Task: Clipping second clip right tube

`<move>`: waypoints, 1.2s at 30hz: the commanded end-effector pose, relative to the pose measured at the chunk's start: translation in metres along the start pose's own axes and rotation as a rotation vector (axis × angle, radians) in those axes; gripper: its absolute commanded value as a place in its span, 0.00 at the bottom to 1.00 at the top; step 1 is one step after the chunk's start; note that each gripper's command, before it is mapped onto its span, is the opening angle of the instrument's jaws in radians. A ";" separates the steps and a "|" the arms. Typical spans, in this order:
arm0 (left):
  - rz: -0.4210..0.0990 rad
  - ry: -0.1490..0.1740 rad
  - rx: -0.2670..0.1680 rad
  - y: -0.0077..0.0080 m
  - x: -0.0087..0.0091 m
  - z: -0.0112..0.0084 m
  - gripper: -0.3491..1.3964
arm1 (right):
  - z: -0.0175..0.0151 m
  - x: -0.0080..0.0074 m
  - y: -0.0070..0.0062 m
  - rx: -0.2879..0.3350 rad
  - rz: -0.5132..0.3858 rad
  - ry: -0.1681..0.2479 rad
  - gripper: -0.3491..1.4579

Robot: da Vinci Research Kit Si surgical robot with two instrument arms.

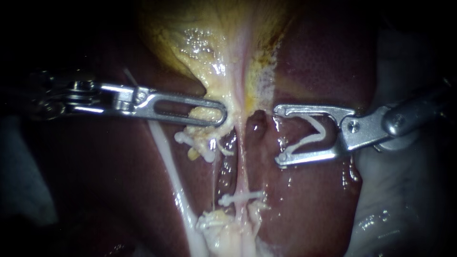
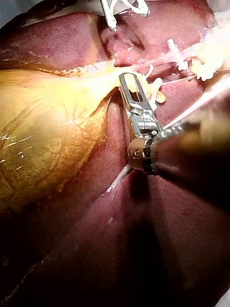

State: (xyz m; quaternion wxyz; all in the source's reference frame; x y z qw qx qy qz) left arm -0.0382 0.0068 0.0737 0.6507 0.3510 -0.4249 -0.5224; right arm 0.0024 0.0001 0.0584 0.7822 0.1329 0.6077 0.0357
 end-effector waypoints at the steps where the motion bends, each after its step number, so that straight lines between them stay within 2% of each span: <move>1: 0.000 0.002 0.002 -0.0002 -0.0001 -0.0004 0.00 | 0.0000 0.0000 0.0000 0.000 0.000 0.000 0.47; 5: -0.006 0.009 0.010 -0.0011 -0.0007 -0.0025 0.00 | 0.0001 0.0000 0.0000 0.000 0.000 0.000 0.47; 11: -0.020 -0.015 -0.004 -0.0024 -0.0023 -0.0065 0.00 | 0.0001 0.0000 0.0000 -0.001 0.018 0.000 0.47; 13: -0.024 -0.021 -0.007 -0.0027 -0.0026 -0.0071 0.00 | 0.0002 0.0000 0.0000 -0.002 0.029 0.000 0.47; 18: -0.024 -0.023 -0.009 -0.0027 -0.0025 -0.0070 0.00 | 0.0008 -0.0001 -0.0003 -0.006 0.110 0.001 0.47; 20: -0.024 -0.024 -0.010 -0.0027 -0.0024 -0.0069 0.00 | 0.0012 -0.0002 -0.0005 -0.010 0.191 -0.011 0.47; 21: -0.024 -0.024 -0.010 -0.0027 -0.0025 -0.0069 0.00 | 0.0014 -0.0002 -0.0005 -0.006 0.231 -0.021 0.47; 23: -0.024 -0.024 -0.009 -0.0027 -0.0025 -0.0069 0.00 | 0.0020 -0.0005 -0.0008 0.006 0.250 -0.060 0.47; 25: -0.024 -0.024 -0.009 -0.0027 -0.0025 -0.0069 0.00 | 0.0027 -0.0010 -0.0012 0.026 0.297 -0.095 0.47; 29: -0.024 -0.024 -0.010 -0.0027 -0.0025 -0.0069 0.00 | 0.0044 -0.0023 -0.0022 0.044 0.398 -0.096 0.46; 36: -0.024 -0.025 -0.011 -0.0029 -0.0024 -0.0068 0.00 | 0.0085 -0.0047 -0.0033 0.072 0.495 -0.115 0.46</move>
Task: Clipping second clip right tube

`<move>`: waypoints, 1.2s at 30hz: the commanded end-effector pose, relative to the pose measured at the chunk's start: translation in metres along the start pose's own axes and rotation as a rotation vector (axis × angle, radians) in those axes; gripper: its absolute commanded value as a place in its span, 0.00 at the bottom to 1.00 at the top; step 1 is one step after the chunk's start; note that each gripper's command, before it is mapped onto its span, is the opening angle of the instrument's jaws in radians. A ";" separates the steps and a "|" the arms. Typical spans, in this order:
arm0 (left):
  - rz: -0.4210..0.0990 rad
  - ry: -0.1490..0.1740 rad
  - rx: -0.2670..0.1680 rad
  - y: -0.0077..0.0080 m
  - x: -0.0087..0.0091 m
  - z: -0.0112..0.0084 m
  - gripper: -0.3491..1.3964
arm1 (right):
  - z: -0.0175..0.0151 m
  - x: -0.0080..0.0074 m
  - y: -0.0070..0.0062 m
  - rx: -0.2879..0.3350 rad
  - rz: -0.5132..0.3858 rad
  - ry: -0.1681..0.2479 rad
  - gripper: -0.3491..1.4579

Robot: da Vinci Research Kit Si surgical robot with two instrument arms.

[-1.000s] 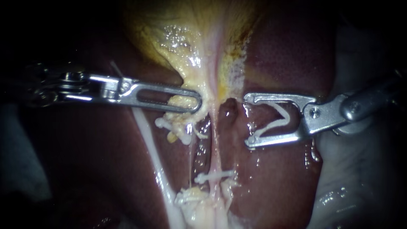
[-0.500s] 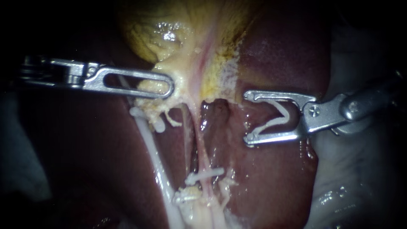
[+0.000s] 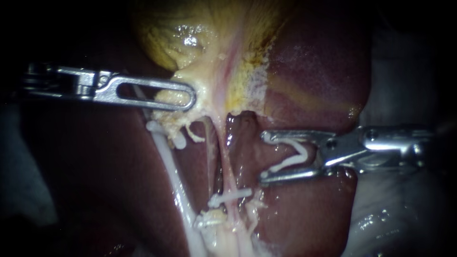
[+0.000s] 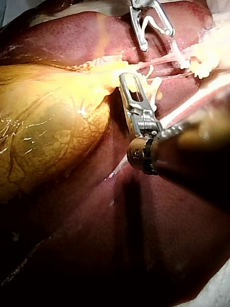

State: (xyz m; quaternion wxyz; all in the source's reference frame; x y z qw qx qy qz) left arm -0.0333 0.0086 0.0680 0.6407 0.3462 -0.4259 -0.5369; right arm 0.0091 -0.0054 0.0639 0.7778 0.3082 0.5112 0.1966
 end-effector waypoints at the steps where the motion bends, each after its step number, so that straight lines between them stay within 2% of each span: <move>1: 0.000 0.000 -0.001 -0.0001 0.0000 0.0000 0.00 | 0.0005 -0.0002 0.0000 0.005 0.014 0.000 0.45; 10: 0.000 -0.001 -0.001 -0.0002 0.0000 0.0001 0.00 | 0.0052 -0.0015 -0.0001 0.041 0.095 -0.013 0.45; 17: 0.000 -0.002 -0.002 -0.0003 0.0001 0.0002 0.00 | 0.0064 -0.0017 -0.0002 0.063 0.108 -0.024 0.45; 26: 0.000 -0.002 -0.003 -0.0003 0.0001 0.0003 0.00 | 0.0066 -0.0012 -0.0002 0.105 0.165 0.043 0.43; 36: 0.000 -0.002 -0.003 -0.0003 0.0001 0.0003 0.00 | 0.0061 -0.0006 -0.0001 0.120 0.203 0.073 0.33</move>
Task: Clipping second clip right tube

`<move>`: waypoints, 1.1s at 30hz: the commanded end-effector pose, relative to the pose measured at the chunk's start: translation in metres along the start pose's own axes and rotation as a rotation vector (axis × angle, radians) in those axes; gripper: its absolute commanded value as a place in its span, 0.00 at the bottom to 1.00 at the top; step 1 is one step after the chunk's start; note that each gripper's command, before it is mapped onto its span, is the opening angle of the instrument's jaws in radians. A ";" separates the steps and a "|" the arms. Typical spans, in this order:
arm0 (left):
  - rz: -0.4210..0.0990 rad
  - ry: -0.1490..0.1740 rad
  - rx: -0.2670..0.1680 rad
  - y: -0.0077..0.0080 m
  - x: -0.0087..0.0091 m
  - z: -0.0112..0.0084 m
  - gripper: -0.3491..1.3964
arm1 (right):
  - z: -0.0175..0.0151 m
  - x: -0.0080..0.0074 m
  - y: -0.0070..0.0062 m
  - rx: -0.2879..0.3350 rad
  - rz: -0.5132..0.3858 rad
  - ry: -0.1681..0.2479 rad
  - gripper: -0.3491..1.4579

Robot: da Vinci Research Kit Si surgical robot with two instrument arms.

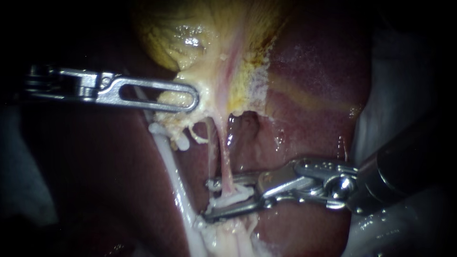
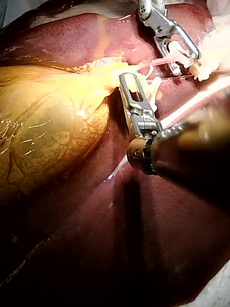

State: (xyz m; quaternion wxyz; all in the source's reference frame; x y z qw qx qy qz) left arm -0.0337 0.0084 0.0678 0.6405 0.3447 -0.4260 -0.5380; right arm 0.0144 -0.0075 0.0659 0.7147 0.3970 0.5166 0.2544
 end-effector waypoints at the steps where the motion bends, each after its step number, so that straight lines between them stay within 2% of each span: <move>1: 0.000 0.000 0.000 0.0001 0.0000 0.0001 0.00 | 0.0000 0.0000 0.0000 0.000 0.001 -0.001 0.31; 11: 0.001 0.000 0.000 0.0002 0.0000 0.0002 0.00 | -0.0005 0.0000 0.0003 0.001 0.030 -0.001 0.12; 15: 0.001 0.000 0.000 0.0003 0.0000 0.0002 0.00 | -0.0007 0.0000 0.0004 0.001 0.060 -0.001 0.00; 18: 0.002 0.000 0.000 0.0004 0.0000 0.0002 0.00 | -0.0009 -0.0001 0.0004 0.001 0.130 -0.001 0.00; 33: 0.002 0.000 0.000 0.0005 0.0000 0.0003 0.00 | -0.0016 -0.0004 0.0006 -0.001 0.135 0.000 0.00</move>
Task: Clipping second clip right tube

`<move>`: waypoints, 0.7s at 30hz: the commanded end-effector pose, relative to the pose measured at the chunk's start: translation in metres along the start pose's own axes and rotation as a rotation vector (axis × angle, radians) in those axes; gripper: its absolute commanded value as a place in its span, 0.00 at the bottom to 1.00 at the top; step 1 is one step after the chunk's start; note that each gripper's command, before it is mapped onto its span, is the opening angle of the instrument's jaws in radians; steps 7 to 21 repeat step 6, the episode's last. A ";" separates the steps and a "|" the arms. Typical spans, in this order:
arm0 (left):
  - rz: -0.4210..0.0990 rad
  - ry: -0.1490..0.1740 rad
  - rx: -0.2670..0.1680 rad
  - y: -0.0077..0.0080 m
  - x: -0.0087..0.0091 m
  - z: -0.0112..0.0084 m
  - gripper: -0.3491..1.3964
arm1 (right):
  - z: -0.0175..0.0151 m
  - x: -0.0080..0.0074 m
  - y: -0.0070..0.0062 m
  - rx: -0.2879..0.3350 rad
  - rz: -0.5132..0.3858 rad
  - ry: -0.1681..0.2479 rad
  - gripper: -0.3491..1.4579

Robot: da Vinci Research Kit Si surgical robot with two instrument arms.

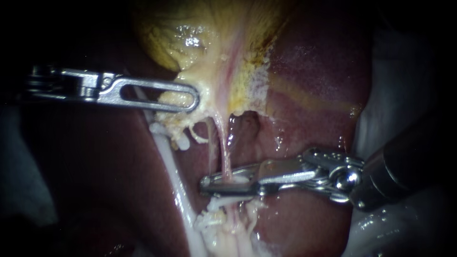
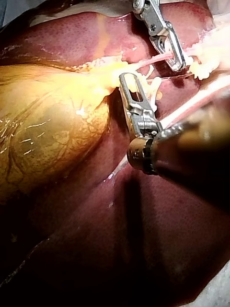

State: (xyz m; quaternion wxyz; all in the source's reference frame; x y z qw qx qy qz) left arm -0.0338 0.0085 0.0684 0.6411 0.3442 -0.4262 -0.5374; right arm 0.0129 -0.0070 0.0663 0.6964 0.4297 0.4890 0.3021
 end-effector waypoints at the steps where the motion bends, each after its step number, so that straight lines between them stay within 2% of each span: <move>1: 0.000 0.000 0.000 0.0000 0.0000 0.0000 0.00 | 0.0000 0.0000 0.0000 0.001 0.001 -0.001 0.00; 21: 0.000 0.000 0.000 0.0000 0.0000 0.0001 0.00 | -0.0001 0.0000 0.0000 0.001 0.001 -0.001 0.00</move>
